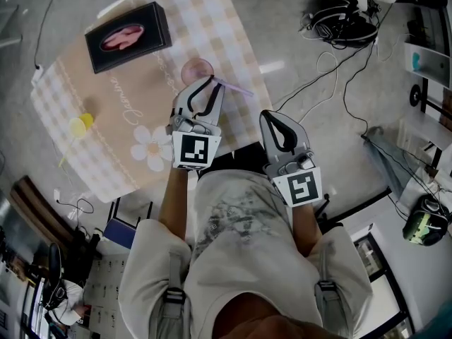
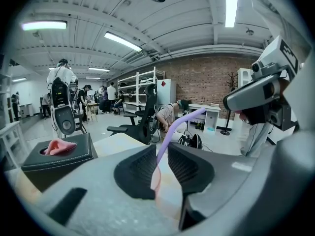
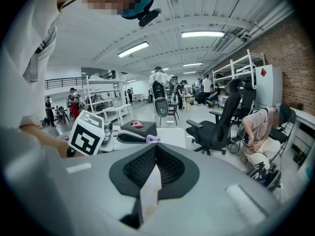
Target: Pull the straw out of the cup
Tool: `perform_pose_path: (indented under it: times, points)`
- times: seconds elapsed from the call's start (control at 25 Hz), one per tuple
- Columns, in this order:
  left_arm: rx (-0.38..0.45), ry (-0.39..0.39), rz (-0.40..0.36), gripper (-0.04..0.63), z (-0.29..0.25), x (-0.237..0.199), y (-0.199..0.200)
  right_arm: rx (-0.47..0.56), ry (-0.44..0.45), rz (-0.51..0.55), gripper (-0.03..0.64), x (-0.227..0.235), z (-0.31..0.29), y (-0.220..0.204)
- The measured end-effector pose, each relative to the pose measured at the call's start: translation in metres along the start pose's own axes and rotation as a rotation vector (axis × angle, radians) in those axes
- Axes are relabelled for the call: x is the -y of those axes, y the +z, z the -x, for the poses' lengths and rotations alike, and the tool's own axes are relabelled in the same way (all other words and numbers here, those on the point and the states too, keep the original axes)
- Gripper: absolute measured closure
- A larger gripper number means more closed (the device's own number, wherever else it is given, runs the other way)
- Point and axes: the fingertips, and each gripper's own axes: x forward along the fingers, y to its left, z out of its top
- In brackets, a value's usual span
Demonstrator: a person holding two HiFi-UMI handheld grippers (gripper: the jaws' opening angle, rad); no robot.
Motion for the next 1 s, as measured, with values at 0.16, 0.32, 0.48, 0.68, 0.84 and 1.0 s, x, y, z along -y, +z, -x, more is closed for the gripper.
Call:
perform_pose_path:
  times: [0.16,0.32,0.48,0.68,0.84,1.0]
  points:
    - [0.001,0.003,0.004,0.529,0.0,-0.002,0.001,-0.034,0.004,0.011,0.606,0.0,0.002,-0.005]
    - [0.003,0.013,-0.005,0.541,0.0,-0.005,0.002,0.005,-0.007,0.002,0.606,0.002,-0.001,0.003]
    - [0.001,0.028,0.005,0.548,0.002,-0.007,0.001,-0.019,0.004,0.011,0.606,0.0,0.0,-0.001]
    - [0.011,0.043,-0.004,0.552,0.006,-0.013,0.003,-0.054,0.019,0.029,0.606,-0.003,-0.001,-0.006]
    - [0.024,0.056,-0.014,0.554,0.01,-0.018,0.007,-0.032,0.024,0.027,0.606,-0.006,-0.004,0.0]
    - [0.022,0.074,0.021,0.555,0.016,-0.023,0.006,0.006,0.023,0.021,0.606,-0.009,-0.007,0.01]
